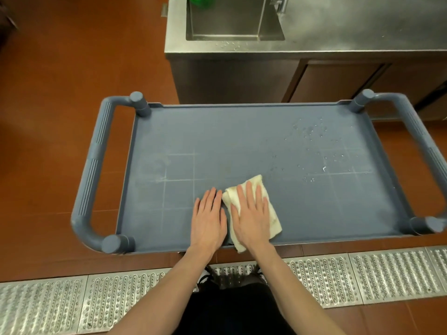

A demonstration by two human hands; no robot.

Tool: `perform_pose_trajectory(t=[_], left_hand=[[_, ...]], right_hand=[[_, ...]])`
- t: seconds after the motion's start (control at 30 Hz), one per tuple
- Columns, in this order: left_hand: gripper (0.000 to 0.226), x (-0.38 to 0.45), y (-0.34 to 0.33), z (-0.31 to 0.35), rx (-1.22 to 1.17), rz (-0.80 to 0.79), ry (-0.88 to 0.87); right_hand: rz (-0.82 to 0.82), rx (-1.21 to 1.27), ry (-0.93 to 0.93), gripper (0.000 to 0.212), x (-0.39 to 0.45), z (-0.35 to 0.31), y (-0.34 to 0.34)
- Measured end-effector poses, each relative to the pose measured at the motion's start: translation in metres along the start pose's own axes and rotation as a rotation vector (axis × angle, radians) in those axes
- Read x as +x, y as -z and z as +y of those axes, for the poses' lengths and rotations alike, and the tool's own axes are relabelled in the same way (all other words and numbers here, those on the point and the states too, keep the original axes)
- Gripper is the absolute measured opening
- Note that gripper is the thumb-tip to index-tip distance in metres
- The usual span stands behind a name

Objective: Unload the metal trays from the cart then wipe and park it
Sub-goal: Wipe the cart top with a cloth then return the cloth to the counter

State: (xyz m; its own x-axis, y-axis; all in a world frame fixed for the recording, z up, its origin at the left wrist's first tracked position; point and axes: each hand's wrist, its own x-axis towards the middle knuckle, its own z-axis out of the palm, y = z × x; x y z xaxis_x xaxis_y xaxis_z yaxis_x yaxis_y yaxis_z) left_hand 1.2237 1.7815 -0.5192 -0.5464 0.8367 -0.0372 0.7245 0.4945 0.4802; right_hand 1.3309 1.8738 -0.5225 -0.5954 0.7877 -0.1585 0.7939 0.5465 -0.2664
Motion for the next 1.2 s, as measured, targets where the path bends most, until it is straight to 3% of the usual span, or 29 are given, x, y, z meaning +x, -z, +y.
perform_pose_trajectory(t=[0.13, 0.27, 0.57, 0.73, 1.0, 1.2], left_hand=[[0.051, -0.001, 0.006, -0.012, -0.127, -0.020, 0.000], [0.051, -0.007, 0.018, -0.043, -0.050, -0.042, -0.112], [0.059, -0.022, 0.064, -0.118, 0.031, 0.082, 0.027], [0.057, -0.028, 0.071, -0.130, -0.005, 0.147, 0.059], [0.057, -0.026, 0.065, -0.126, -0.038, 0.173, 0.081], [0.059, -0.026, 0.071, -0.124, -0.103, 0.237, 0.130]], right_hand=[[-0.006, -0.015, -0.017, 0.065, -0.001, -0.012, -0.003], [0.009, -0.020, -0.054, 0.062, -0.002, -0.005, 0.002], [0.130, 0.067, -0.441, 0.060, -0.006, 0.038, 0.025], [0.146, 0.105, -0.528, 0.059, 0.003, 0.019, 0.024], [0.047, 0.036, -0.229, 0.061, 0.001, -0.056, -0.008], [-0.069, -0.007, 0.149, 0.063, 0.009, -0.143, -0.035]])
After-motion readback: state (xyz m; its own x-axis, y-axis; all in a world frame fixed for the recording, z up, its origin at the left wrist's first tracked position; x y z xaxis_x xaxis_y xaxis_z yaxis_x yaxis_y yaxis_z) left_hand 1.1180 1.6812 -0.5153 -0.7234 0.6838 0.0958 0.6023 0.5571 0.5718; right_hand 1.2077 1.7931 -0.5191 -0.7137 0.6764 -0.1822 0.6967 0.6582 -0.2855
